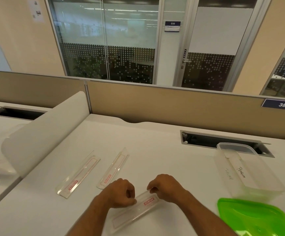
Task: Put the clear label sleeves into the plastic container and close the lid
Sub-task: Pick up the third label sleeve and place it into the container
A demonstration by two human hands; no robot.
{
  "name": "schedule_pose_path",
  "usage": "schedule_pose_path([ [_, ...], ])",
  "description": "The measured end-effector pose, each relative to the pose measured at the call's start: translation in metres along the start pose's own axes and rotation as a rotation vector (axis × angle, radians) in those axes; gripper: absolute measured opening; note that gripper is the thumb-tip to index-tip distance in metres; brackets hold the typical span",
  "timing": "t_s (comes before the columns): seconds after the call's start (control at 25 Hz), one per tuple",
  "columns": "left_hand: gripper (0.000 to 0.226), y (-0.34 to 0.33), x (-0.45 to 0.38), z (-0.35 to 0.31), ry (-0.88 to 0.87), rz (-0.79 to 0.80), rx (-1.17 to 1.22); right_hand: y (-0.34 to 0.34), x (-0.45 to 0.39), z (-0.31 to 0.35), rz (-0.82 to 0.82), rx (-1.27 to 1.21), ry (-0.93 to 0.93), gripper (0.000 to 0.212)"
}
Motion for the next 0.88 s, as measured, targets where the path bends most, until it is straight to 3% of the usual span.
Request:
schedule_pose_path([
  [0.16, 0.023, 0.007, -0.006, 0.000, -0.024, -0.087, 0.027, 0.009, 0.012, -0.024, -0.044, -0.125, -0.038, 0.025],
  [0.32, 0.013, 0.014, -0.022, -0.002, -0.014, -0.153, 0.224, 0.023, 0.025, -0.047, -0.059, -0.333, -0.086, 0.026],
  [0.44, 0.014, 0.017, -0.035, -0.008, -0.036, -0.163, 0.343, 0.028, 0.037, -0.060, -0.027, -0.522, -0.073, 0.060],
  [0.56, 0.014, 0.020, -0.044, -0.014, -0.033, -0.140, 0.440, 0.033, 0.045, -0.063, 0.006, -0.498, -0.045, 0.081],
  [0.72, 0.020, 0.025, -0.051, -0.023, -0.047, -0.082, 0.644, 0.053, 0.053, -0.084, -0.168, -0.641, -0.118, 0.063],
  [0.88, 0.060, 0.040, -0.052, -0.023, -0.053, -0.106, 1.023, 0.066, 0.062, -0.107, -0.303, -0.848, -0.136, 0.050],
])
Point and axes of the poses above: each hand's wrist, its own x-axis away from the middle knuckle, its own y-axis out of the back of the hand, z = x × y, the point moved 8 cm from there along -x, towards the middle knuckle, and after that the axes turned 9 degrees about z, right-handed, at the moved point
